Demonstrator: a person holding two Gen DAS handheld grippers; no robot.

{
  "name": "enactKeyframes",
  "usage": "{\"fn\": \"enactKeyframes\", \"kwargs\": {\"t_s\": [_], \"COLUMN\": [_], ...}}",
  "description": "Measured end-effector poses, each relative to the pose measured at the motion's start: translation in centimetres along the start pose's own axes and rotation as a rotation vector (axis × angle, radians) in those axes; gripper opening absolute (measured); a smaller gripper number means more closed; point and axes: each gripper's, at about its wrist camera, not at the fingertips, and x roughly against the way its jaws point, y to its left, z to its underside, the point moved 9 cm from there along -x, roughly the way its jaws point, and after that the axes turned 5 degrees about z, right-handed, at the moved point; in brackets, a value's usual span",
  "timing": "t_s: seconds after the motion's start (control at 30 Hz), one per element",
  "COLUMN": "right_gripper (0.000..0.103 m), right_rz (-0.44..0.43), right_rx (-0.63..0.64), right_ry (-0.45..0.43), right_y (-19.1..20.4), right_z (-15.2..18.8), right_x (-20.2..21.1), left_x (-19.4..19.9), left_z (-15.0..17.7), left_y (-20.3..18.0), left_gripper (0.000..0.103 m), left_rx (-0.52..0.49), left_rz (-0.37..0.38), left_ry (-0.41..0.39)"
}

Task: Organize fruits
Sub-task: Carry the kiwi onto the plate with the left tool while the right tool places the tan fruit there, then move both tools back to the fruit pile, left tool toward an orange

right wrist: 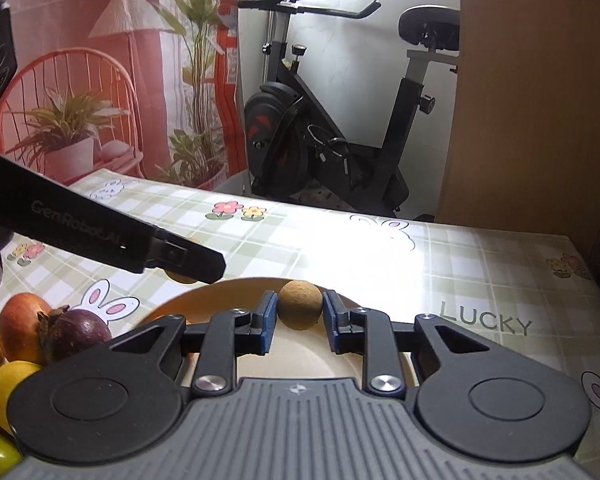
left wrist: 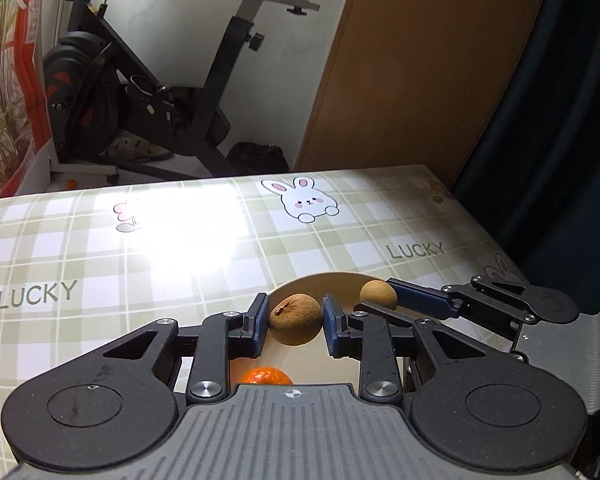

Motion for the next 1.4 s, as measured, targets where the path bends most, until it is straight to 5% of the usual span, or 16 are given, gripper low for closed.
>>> {"fn": "enactKeyframes", "kwargs": {"t_s": [0.43,0.7,1.13,1.4], "right_gripper": [0.027,0.029,0.031,0.031], "right_rz": [-0.019,0.003,0.057,0.023], "right_rx": [0.047,0.045,-0.101,-0.187], "right_ry": [0.101,0.131,0.08,0.025], "right_y": [0.5,0.4,-0.4,3.4], "right_z": [0.7,0.7,0.1,0.1], "right_x": [-3.9,-4.1,2.9,7.8], "left_x": [-3.7,-3.1,6.9,14.4], "left_z": [1.0,0.2,0.0,3.0], "left_y": [1.8,1.8,2.1,2.3], "left_gripper": [0.03,0.031,0.031,0.031], "left_rx": [0.011,0.018,0.052,0.046], "left_rz": [0.031,0.01,-0.029,-0.092], "left_ry": [0.096,0.086,-0.053,-0.138]}}
